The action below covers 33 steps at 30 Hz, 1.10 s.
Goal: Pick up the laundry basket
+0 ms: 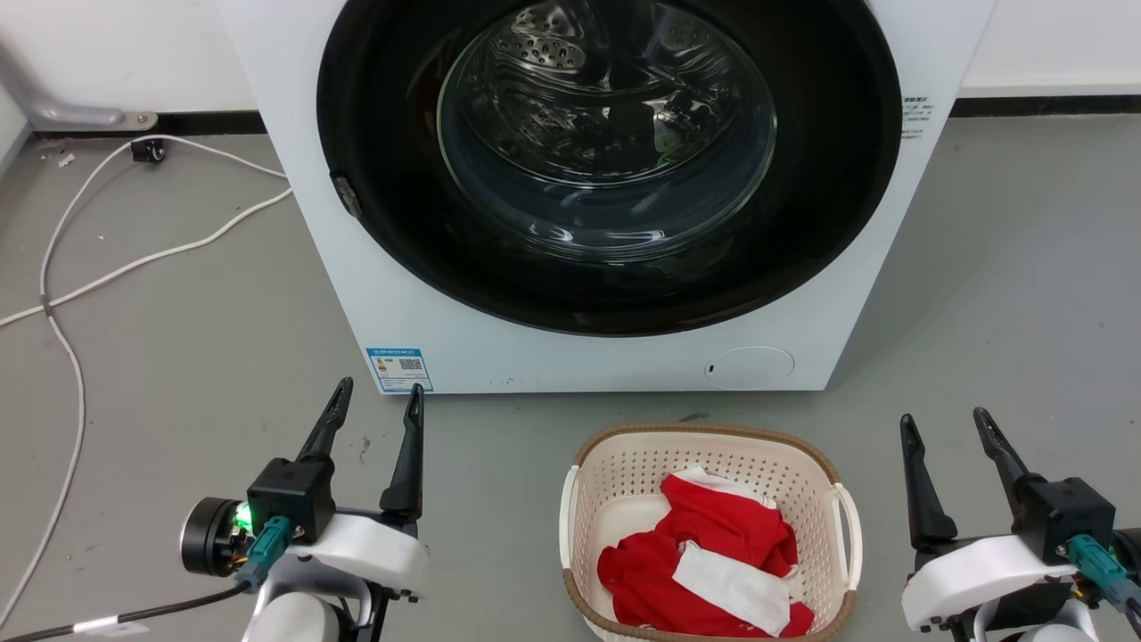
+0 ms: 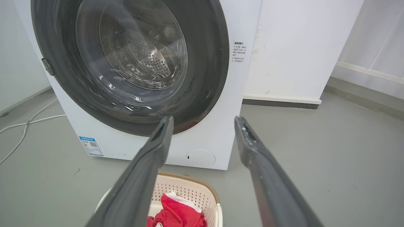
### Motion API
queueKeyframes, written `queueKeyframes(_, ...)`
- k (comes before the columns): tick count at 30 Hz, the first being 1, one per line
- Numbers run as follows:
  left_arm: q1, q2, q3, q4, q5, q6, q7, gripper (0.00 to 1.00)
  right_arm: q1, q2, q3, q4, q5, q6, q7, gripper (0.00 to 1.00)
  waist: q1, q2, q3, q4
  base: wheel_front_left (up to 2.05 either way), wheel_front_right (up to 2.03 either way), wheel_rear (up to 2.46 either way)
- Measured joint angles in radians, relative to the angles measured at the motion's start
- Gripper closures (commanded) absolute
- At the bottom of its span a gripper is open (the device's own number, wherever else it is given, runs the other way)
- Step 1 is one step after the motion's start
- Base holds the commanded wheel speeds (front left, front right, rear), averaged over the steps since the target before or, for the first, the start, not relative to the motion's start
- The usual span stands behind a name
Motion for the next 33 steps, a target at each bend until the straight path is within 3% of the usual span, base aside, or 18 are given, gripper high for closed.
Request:
queueKeyframes(22,-0.009,-0.012,0.004,-0.004,0.041,0.005,-0.012,0.00,-0.013,0.000,-0.002,0.027,-0.016,0.000,-0.025,0.00,0.0000,0.0000,0.036,-0.005,0.00,0.00,0.00)
queueKeyframes(33,-0.062,-0.017,-0.017,0.063,0.040,0.012,-0.012,0.00,-0.071,0.001,-0.043,0.072,-0.005,0.000,-0.013,0.00,0.0000,0.0000,0.132,-0.016,0.00,0.00,0.00)
